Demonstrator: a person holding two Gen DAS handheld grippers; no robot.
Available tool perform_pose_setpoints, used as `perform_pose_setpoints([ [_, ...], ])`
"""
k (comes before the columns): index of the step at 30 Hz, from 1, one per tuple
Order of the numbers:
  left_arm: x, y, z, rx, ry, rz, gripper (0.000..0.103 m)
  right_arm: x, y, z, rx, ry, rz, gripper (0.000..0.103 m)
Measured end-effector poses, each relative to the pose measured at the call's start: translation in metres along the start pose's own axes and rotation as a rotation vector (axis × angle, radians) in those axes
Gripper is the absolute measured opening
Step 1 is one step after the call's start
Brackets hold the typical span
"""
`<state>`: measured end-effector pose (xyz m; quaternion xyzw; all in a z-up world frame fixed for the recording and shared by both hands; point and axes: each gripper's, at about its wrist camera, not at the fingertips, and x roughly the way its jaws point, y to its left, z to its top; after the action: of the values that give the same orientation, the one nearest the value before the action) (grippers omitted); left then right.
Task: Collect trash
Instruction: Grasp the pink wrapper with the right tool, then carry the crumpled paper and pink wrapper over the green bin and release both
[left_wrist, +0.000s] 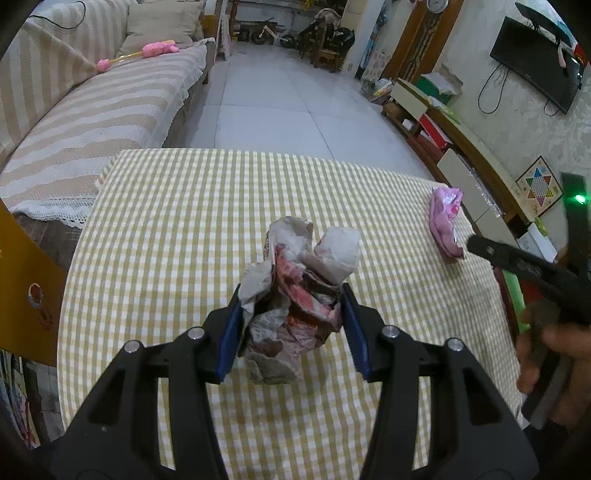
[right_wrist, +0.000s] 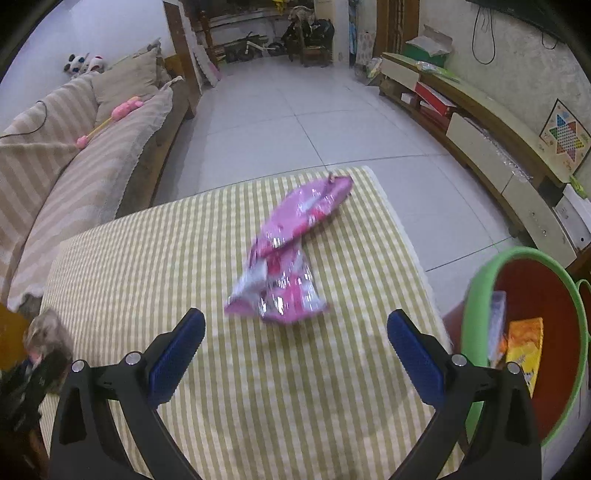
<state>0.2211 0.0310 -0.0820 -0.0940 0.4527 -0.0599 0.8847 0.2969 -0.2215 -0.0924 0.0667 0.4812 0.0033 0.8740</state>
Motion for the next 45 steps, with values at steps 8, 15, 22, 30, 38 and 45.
perform_pose_setpoints([
  [8,-0.002,0.005,0.007,-0.021,-0.008,-0.012,0.048,0.038,0.011,0.026,0.015,0.051,-0.045,0.095],
  [15,-0.005,0.012,0.012,-0.033,-0.023,-0.022,0.048,0.066,0.01,0.035,0.005,0.112,-0.082,0.087],
  [22,-0.007,0.015,0.012,-0.037,-0.028,-0.028,0.048,0.077,0.012,0.037,-0.016,0.138,-0.079,0.056],
  [30,-0.01,0.011,0.011,-0.025,-0.025,-0.033,0.048,0.07,0.011,0.03,-0.04,0.157,-0.08,0.026],
  [38,-0.011,0.002,0.005,0.006,-0.021,-0.017,0.048,0.03,0.005,0.005,-0.032,0.176,-0.013,0.022],
  [45,-0.011,-0.008,-0.011,0.031,0.009,-0.015,0.048,-0.032,-0.006,-0.018,-0.026,0.143,0.072,0.022],
])
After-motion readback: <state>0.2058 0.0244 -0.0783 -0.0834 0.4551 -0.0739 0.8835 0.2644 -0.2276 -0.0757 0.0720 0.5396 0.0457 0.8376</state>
